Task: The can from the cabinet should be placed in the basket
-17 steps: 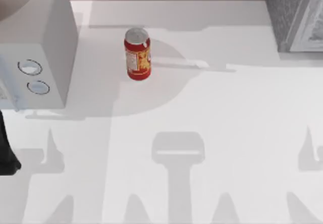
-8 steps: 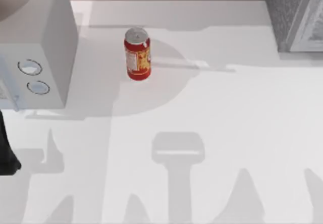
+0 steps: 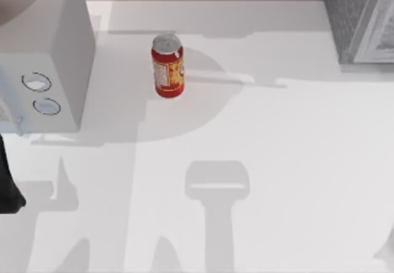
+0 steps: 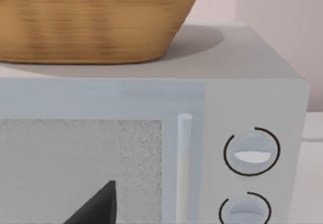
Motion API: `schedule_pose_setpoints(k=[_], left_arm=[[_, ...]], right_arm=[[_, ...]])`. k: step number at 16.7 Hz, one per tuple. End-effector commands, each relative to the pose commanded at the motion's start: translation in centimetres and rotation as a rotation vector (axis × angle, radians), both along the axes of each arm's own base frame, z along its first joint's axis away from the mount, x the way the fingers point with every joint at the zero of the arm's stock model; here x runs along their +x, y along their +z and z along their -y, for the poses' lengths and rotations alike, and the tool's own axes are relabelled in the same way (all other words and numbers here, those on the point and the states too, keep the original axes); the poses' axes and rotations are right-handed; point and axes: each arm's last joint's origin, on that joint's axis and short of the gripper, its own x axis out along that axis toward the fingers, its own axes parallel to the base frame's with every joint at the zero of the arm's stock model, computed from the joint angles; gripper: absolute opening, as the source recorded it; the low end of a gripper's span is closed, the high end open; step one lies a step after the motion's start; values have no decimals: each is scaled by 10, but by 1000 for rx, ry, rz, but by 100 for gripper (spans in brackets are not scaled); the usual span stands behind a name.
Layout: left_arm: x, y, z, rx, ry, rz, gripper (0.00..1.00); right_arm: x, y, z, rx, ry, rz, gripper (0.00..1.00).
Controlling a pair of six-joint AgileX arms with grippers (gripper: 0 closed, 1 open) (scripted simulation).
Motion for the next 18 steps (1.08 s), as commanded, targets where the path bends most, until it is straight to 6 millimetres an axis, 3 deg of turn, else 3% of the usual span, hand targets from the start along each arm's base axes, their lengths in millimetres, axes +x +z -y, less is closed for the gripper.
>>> schedule_pose_setpoints(k=[4, 11, 15, 18], left_arm=[[0, 0, 0, 0, 0, 0, 100], [0, 0, 0, 0, 0, 0, 100], [0, 0, 0, 0, 0, 0, 100], [0, 0, 0, 0, 0, 0, 100]], right_arm=[[-9, -16, 24, 11, 2, -11, 100], [-8, -16, 25, 15, 4, -14, 100], [3, 9, 49, 8, 5, -12, 100], [15, 49, 75, 13, 4, -16, 100]])
